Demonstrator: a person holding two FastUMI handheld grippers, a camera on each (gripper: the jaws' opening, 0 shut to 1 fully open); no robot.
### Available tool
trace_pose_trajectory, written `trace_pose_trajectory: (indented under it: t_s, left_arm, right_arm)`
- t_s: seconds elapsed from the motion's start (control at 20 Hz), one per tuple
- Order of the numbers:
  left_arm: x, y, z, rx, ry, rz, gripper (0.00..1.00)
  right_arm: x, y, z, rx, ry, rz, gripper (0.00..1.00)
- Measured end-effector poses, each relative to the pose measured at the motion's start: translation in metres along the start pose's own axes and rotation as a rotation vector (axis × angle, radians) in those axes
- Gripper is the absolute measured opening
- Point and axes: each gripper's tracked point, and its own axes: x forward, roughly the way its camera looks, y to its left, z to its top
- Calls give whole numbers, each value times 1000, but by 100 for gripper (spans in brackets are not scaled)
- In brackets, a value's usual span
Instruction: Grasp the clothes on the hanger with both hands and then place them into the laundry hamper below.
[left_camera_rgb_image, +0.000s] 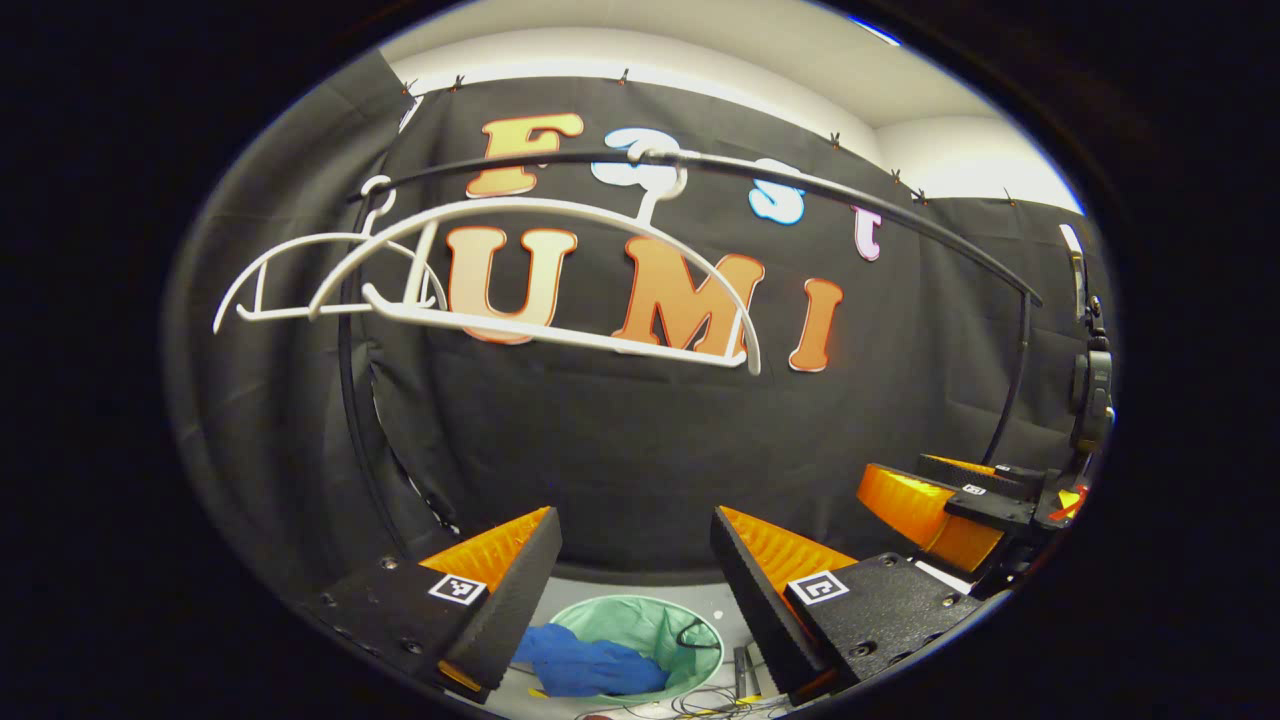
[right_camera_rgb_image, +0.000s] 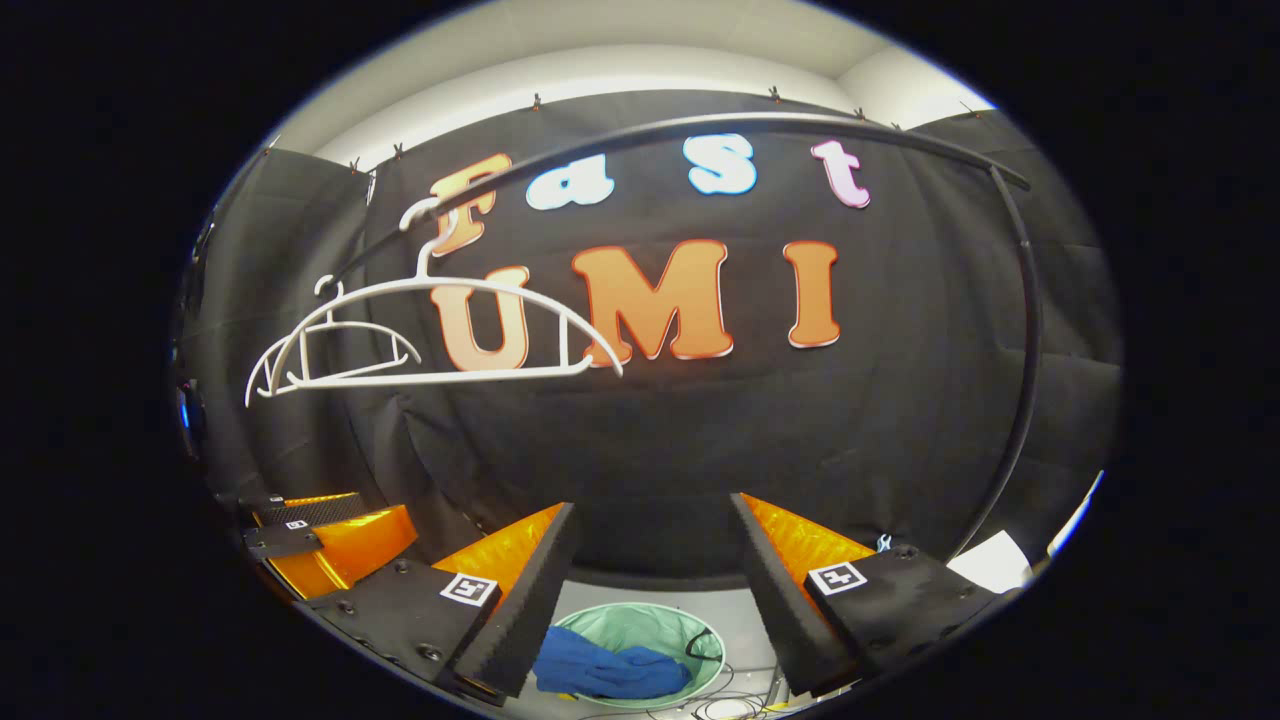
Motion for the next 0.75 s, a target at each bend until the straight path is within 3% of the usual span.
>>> trace_pose_trajectory:
  t_s: [0.3, 0.75]
  left_arm:
    - [-1, 6, 24, 12, -60, 15, 91]
    - [1, 8, 28, 37, -73, 33, 91]
  right_arm:
    - [-5, -13, 30, -14, -90, -28, 88]
    - [3, -16, 22, -15, -83, -22, 88]
